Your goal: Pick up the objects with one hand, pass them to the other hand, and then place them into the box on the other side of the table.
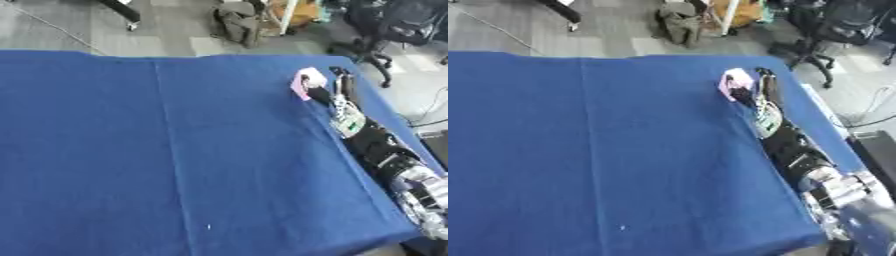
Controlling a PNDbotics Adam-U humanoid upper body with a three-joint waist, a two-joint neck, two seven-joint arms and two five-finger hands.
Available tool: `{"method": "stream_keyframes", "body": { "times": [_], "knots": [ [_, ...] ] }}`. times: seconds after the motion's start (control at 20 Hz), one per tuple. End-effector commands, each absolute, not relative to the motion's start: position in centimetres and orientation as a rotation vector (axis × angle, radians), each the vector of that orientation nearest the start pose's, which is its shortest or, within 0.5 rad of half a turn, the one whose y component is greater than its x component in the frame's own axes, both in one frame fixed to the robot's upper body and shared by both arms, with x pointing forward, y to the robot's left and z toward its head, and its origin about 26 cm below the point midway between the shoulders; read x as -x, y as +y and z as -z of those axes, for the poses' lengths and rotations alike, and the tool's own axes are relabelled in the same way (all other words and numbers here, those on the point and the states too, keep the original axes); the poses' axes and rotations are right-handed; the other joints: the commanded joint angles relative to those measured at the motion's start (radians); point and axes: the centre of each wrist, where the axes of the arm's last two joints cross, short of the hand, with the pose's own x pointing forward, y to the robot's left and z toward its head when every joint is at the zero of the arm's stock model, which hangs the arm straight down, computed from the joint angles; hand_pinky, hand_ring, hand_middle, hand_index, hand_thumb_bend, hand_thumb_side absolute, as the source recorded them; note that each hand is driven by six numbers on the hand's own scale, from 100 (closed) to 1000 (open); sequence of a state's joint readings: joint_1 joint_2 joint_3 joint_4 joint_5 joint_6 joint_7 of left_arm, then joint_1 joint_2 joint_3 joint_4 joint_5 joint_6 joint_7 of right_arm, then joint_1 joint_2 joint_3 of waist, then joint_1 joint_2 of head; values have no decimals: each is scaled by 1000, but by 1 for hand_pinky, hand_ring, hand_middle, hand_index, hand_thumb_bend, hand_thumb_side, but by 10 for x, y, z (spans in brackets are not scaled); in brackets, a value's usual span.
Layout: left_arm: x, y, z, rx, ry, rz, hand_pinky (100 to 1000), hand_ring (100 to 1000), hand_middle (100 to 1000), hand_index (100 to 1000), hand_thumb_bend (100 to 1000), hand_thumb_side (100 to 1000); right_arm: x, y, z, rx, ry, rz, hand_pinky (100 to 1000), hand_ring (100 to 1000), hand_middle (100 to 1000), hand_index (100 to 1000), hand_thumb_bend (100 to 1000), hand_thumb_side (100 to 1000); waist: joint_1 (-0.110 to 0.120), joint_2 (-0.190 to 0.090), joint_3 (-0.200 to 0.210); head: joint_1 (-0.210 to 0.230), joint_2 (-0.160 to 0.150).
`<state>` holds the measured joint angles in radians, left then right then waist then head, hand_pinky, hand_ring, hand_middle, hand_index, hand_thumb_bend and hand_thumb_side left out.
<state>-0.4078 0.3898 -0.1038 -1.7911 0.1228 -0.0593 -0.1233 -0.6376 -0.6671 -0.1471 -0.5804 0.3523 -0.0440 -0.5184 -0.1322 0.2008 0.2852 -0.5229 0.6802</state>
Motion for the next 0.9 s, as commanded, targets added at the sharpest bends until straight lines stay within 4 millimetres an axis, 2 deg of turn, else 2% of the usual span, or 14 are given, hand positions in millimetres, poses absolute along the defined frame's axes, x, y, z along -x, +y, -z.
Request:
{"method": "stream_keyframes", "body": {
  "times": [0.05, 0.25, 0.75, 0.9],
  "knots": [
    [-337, 253, -199, 25, -2205, 612, 726, 731, 621, 725, 823, 711, -375, -519, -90, 1346, -1310, -25, 871, 891, 833, 870, 393, 643, 1, -11, 7, -37, -20],
    [-336, 254, -202, 18, -2213, 620, 726, 731, 621, 725, 824, 712, -372, -522, -89, 1331, -1309, -10, 871, 889, 832, 870, 380, 647, -3, -2, 20, -72, -33],
    [-335, 256, -207, 11, -2225, 628, 732, 731, 620, 725, 823, 715, -361, -531, -76, 1305, -1231, 34, 838, 856, 790, 832, 291, 600, -3, 11, 31, -89, -46],
    [-335, 256, -207, 13, -2224, 629, 732, 731, 620, 725, 821, 716, -360, -530, -72, 1292, -1227, 44, 756, 777, 703, 760, 164, 485, -3, 13, 30, -91, -46]
  ]
}}
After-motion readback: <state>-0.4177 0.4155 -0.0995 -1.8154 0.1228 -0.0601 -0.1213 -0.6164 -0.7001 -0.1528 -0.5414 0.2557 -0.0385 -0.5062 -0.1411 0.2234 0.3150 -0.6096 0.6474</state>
